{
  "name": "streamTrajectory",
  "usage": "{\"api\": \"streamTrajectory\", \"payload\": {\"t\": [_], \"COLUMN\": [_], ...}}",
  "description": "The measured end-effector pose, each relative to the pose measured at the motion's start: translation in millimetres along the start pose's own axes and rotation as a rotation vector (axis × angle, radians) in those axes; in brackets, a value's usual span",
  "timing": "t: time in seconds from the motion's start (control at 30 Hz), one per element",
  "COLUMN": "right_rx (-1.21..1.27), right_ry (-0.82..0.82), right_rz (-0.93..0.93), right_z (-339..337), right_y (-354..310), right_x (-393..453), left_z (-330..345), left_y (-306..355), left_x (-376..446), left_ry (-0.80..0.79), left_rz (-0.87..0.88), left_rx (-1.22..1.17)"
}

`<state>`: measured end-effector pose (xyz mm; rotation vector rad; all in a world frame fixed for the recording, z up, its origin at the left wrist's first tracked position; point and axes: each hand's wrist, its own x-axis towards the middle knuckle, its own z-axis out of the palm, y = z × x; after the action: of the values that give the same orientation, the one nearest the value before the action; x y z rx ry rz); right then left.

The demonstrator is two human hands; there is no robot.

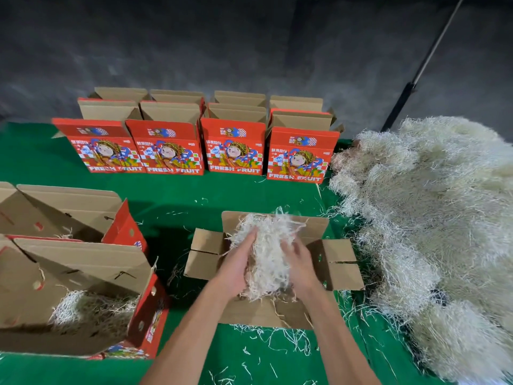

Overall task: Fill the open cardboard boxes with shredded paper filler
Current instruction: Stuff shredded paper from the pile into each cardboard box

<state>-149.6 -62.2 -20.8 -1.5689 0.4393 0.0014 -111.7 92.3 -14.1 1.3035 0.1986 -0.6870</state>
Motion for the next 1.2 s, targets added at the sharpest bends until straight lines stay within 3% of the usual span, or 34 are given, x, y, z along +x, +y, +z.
{"api": "streamTrajectory", "payload": {"t": [0.03, 0.13, 0.2, 0.3, 0.4, 0.47, 0.57, 0.67, 0.73, 0.83, 0.9, 1.0, 1.07, 1.1, 1.17, 1.2], "right_rx": [-0.029, 0.033, 0.108, 0.147, 0.053, 0.059, 0.141, 0.142, 0.055, 0.170, 0.251, 0.367, 0.365, 0.350, 0.226, 0.345], "right_ry": [-0.016, 0.151, 0.279, 0.362, 0.083, 0.011, 0.230, 0.361, 0.314, -0.056, -0.206, -0.212, -0.098, 0.049, 0.326, 0.379], "right_rz": [-0.019, 0.061, 0.122, 0.116, 0.073, 0.020, 0.079, 0.102, 0.117, 0.139, 0.125, 0.259, 0.421, 0.471, 0.350, 0.318], "right_z": [5.7, -10.0, -31.4, -33.2, -5.0, 3.9, -28.0, -65.9, -56.8, -23.9, -7.8, -3.8, -12.7, -25.5, -53.7, -68.8], "right_y": [3.9, 0.3, -1.5, -0.6, 4.0, 9.0, 1.3, -4.6, -10.0, -12.5, -12.3, -2.9, 7.0, 5.8, 7.4, 8.8], "right_x": [2.3, 6.7, 10.5, 10.0, 2.7, 1.4, 4.3, -1.1, -3.3, -7.0, -12.1, -6.9, 2.2, 6.0, 21.2, 26.9], "left_z": [5.5, -4.8, -21.3, -16.9, 14.1, 21.0, -10.4, -52.4, -47.4, -17.7, -4.9, 1.1, -4.4, -10.6, -32.7, -44.4], "left_y": [-2.5, 1.2, 2.8, 5.9, -0.2, -5.6, 9.2, 20.6, 21.4, 15.5, 9.1, 6.0, 7.6, 9.5, 14.7, 15.7], "left_x": [0.8, 0.0, 3.5, 3.8, 3.5, 1.2, 1.8, 2.3, -2.7, -6.3, 0.9, 2.7, -0.9, -1.3, -0.7, 1.0], "left_ry": [0.029, 0.319, 0.402, 0.422, 0.238, 0.237, 0.360, 0.362, 0.228, -0.057, -0.095, -0.089, 0.037, 0.139, 0.302, 0.346], "left_rz": [-0.013, -0.029, -0.015, -0.010, -0.084, -0.068, 0.015, 0.018, -0.054, -0.129, -0.155, -0.140, -0.134, -0.121, -0.069, -0.038], "left_rx": [0.025, 0.087, 0.054, 0.010, 0.177, 0.267, 0.169, 0.076, 0.118, 0.011, -0.087, -0.123, -0.025, 0.047, 0.052, -0.039]}}
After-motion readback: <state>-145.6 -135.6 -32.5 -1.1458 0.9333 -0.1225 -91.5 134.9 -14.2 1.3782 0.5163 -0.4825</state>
